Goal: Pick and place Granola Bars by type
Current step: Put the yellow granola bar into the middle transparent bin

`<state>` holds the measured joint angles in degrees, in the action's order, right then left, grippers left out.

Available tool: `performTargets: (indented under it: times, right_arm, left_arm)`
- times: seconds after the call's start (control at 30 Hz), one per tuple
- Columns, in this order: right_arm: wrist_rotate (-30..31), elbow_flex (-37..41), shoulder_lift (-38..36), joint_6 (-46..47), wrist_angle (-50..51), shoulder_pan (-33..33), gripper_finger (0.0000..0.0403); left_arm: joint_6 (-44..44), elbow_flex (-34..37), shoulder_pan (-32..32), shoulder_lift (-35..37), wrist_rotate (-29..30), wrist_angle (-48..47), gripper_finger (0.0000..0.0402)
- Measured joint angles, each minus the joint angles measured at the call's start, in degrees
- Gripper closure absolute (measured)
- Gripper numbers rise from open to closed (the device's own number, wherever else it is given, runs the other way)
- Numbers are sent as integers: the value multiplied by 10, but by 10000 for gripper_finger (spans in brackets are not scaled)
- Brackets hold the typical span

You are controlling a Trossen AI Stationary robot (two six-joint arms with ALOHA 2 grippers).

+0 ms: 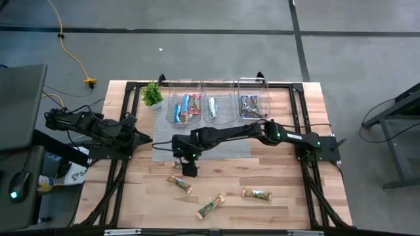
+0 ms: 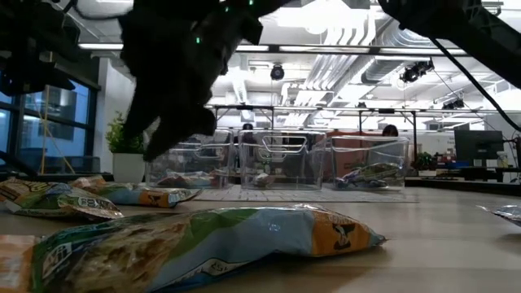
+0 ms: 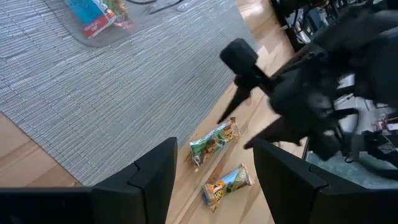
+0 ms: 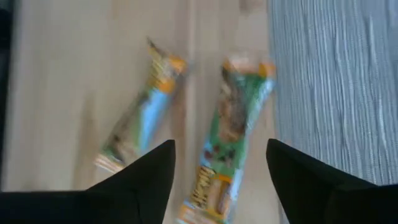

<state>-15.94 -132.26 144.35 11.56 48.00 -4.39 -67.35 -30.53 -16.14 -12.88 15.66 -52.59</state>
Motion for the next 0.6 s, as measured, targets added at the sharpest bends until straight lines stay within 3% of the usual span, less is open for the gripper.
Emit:
performTargets:
  times: [0.6]
  right_arm:
    - [64,0,18,-6,-2,-11,161]
  left_arm:
    - [5,0,0,0,3,-4,197]
